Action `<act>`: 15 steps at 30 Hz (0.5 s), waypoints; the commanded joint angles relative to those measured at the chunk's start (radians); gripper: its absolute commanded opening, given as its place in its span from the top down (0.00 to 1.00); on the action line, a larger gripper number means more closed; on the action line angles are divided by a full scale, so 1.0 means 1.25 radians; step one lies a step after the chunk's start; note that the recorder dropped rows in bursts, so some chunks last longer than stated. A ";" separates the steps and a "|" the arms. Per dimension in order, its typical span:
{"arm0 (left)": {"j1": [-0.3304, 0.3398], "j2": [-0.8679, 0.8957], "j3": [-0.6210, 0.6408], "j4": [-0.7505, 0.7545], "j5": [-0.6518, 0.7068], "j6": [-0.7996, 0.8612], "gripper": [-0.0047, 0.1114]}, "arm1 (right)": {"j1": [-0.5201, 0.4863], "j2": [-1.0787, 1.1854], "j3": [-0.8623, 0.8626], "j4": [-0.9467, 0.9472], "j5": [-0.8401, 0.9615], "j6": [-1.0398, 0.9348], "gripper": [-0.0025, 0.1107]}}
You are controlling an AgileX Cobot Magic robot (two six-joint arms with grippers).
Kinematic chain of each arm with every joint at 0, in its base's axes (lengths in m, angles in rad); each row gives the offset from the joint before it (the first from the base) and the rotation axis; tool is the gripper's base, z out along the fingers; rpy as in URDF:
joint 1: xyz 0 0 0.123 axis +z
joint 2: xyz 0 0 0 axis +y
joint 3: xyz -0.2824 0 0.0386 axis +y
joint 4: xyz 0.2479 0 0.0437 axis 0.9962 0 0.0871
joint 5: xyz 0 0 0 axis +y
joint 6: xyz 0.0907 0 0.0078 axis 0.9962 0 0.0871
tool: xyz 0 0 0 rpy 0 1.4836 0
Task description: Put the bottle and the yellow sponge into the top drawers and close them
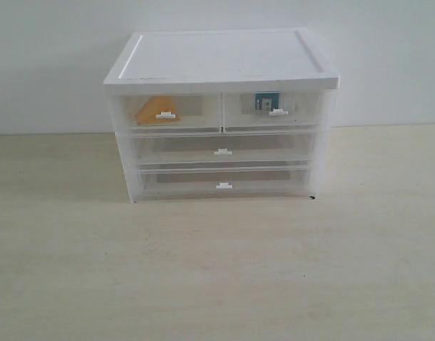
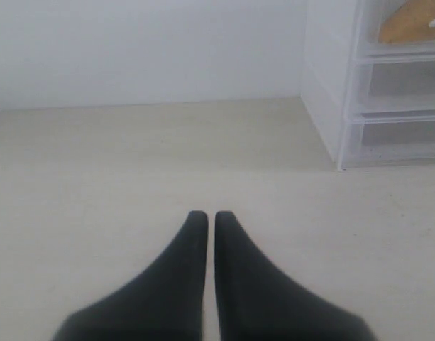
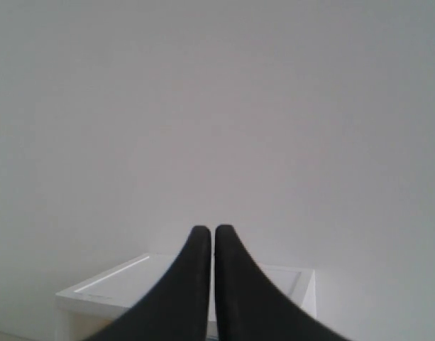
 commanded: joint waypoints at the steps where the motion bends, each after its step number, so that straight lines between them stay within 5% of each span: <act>1: 0.003 -0.002 0.002 -0.007 0.001 0.005 0.93 | -0.002 0.002 0.005 0.042 -0.089 -0.015 0.98; 15: 0.003 -0.002 0.002 -0.007 0.001 0.005 0.93 | -0.002 -0.003 0.135 0.339 -0.492 -0.221 0.98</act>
